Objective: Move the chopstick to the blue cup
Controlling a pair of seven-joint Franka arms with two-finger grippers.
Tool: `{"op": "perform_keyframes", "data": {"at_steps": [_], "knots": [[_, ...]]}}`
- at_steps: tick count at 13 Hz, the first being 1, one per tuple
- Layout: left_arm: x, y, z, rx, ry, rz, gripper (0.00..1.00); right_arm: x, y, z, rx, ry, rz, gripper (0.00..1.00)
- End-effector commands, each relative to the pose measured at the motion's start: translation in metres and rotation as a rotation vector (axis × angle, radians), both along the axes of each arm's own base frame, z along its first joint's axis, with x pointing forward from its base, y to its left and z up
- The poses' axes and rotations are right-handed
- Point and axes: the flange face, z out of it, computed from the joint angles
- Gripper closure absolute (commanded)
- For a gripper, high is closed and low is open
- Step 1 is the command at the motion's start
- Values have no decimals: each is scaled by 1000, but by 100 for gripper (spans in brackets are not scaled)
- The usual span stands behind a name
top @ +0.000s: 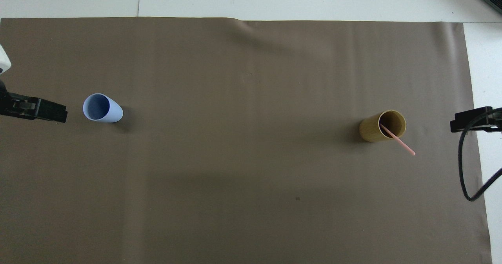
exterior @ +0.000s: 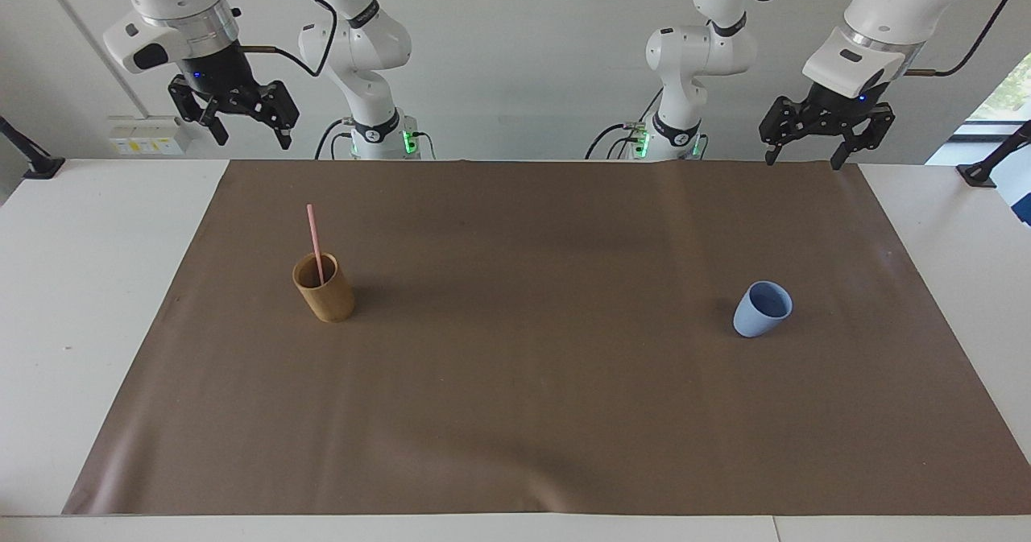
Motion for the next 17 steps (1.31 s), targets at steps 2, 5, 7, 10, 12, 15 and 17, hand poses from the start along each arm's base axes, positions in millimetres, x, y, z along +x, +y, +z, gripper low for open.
{"op": "perform_keyframes", "data": {"at_steps": [2, 5, 7, 10, 12, 15, 17], "knots": [[-6, 3, 2, -15, 9, 10, 0, -7, -5, 2, -2, 2, 13, 0], [-7, -1, 2, -14, 13, 14, 0, -7, -5, 2, -2, 2, 15, 0], [-8, 0, 2, -13, 21, 18, 0, -8, -5, 2, -2, 3, 13, 0], [-7, 1, 2, -14, 15, 21, 0, -7, -5, 2, -2, 2, 13, 0], [-7, -1, 2, -14, 12, 15, 0, -8, -5, 1, -2, 5, 15, 0], [-7, 0, 3, -15, 9, 9, 0, -9, -7, 1, -1, 7, 10, 0], [-6, 1, 3, -17, 0, 9, 0, -9, -7, 1, -1, 7, 12, 0]]}}
